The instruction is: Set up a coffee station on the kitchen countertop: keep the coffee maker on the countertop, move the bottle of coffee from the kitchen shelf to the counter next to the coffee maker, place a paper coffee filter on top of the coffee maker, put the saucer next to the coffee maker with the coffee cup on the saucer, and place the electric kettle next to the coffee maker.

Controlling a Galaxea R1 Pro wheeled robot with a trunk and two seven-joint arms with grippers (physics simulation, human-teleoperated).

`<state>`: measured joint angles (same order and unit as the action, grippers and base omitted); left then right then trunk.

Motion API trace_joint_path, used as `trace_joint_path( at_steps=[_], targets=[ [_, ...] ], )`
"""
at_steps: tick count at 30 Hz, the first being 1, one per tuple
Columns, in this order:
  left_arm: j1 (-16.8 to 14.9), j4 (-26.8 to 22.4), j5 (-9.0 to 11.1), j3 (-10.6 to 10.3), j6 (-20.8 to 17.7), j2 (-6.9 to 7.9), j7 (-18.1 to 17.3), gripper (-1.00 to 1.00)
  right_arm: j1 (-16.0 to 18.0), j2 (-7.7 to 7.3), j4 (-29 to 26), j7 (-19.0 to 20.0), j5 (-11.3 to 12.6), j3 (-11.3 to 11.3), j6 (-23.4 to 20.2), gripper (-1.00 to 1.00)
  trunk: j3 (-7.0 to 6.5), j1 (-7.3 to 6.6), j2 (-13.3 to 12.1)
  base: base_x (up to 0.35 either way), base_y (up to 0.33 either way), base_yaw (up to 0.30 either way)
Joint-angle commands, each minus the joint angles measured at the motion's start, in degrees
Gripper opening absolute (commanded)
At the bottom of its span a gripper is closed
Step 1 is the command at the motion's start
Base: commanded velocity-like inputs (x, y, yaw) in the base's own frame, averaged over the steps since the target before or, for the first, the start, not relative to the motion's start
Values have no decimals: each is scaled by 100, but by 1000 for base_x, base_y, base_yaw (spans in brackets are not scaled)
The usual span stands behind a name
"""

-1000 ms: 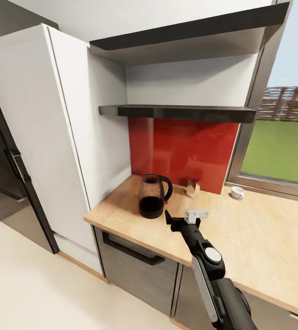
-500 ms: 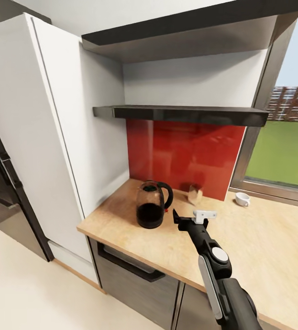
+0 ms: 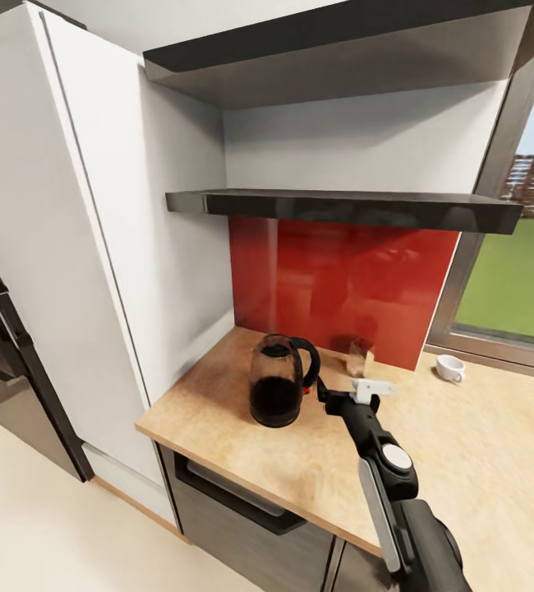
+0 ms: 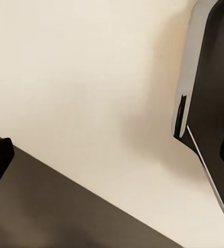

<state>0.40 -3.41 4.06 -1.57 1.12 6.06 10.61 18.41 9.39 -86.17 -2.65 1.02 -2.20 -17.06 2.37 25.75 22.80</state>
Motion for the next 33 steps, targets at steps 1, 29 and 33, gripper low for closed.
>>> trace_joint_path(
  at_steps=[1,29,33],
  targets=[
    [4,-11,43,-19,9,0,11,100,5,-3,62,-99,7,47,-28,100,12,4,12,2,1,0],
    [127,-11,43,-19,-6,0,11,100,5,-50,521,-384,0,220,-26,100,12,4,12,77,38,0],
    [127,-11,43,-19,-8,0,11,100,5,-51,544,-407,2,227,-26,100,12,4,12,11,0,0]
  ],
)
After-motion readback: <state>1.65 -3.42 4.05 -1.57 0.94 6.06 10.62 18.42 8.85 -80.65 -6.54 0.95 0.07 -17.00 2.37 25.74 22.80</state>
